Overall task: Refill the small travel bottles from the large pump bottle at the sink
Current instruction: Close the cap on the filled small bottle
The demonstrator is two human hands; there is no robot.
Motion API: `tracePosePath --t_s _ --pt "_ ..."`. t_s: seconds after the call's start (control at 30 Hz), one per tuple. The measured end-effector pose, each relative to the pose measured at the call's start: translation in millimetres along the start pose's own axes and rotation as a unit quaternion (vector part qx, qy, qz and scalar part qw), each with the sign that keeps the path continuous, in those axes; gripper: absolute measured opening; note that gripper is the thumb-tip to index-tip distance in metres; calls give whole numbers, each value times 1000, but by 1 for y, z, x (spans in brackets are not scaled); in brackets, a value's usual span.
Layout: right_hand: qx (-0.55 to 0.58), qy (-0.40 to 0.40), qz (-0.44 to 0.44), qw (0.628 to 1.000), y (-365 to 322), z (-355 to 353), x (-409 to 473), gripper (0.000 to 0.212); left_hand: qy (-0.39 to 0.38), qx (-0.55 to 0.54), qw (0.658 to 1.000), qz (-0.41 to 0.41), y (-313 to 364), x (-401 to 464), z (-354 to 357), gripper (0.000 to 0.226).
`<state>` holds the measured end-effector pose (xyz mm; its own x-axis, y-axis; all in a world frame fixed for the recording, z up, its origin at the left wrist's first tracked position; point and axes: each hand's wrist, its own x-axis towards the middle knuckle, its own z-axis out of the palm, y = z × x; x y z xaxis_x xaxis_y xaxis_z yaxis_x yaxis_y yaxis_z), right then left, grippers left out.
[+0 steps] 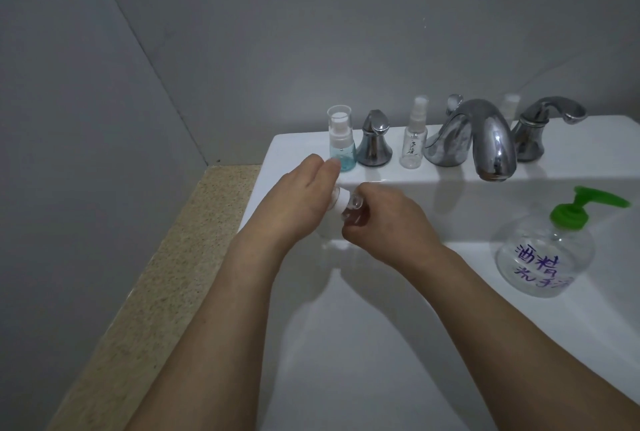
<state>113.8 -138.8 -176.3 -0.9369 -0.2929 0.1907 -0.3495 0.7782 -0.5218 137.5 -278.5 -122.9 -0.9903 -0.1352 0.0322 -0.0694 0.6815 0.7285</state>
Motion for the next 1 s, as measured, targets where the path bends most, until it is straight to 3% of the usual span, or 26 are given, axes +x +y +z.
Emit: tracePosePath --t_s 0.17,0.23,0.37,0.53,0.67,0.83,1.0 --pt "17 -3 5 1000 0 -2 0 21 -36 -43 998 22 -4 2 -1 13" --pt "18 -3 3 1000 0 -2 1 20 -24 -36 999 15 -2 1 -1 16" --pt "6 3 -1 1000 0 -1 0 23 13 45 999 20 -4 2 1 42" --pt "10 1 1 1000 1 -2 1 21 -40 -53 998 10 -7 5 1 10" --pt "0 0 -4 1000 0 -2 1 20 -7 16 1000 2 -7 4 2 32" --pt "-1 5 -4 1000 2 -1 2 20 -59 -58 997 7 -9 7 -1 11" --pt "-14 6 -9 1000 3 -1 2 22 -46 -17 999 -13 -11 7 -1 31"
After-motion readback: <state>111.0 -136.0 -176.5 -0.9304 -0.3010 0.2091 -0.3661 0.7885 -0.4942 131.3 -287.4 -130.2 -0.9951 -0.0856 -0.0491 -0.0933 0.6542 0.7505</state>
